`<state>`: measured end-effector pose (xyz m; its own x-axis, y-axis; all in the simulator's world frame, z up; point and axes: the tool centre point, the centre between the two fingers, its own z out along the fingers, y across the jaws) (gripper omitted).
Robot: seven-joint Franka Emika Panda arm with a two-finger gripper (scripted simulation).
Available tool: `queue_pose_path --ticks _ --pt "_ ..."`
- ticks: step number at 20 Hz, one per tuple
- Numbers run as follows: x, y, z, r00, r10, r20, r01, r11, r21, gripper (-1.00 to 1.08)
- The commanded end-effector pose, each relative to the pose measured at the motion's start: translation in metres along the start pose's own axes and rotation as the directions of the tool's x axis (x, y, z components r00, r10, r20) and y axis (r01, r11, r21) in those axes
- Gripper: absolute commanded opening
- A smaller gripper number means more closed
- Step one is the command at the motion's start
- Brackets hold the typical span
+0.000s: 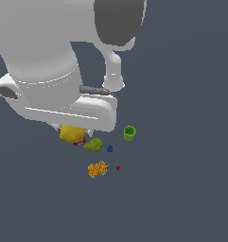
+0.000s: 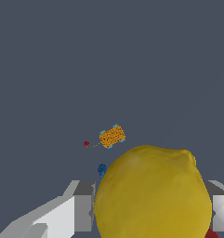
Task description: Pick up a designated object from a clutter of objects.
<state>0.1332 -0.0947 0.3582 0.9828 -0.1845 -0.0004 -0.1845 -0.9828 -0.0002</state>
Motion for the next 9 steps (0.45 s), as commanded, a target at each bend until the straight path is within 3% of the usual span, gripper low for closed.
queue_pose_path --ticks 1,9 --pt "0.0032 0.0032 -0.0068 1.000 -0.001 0.000 0.001 1.000 0.000 -1.00" --pt "0.0072 0.0065 -0.0131 1.000 0.000 0.000 0.000 1.000 0.000 -1.00"
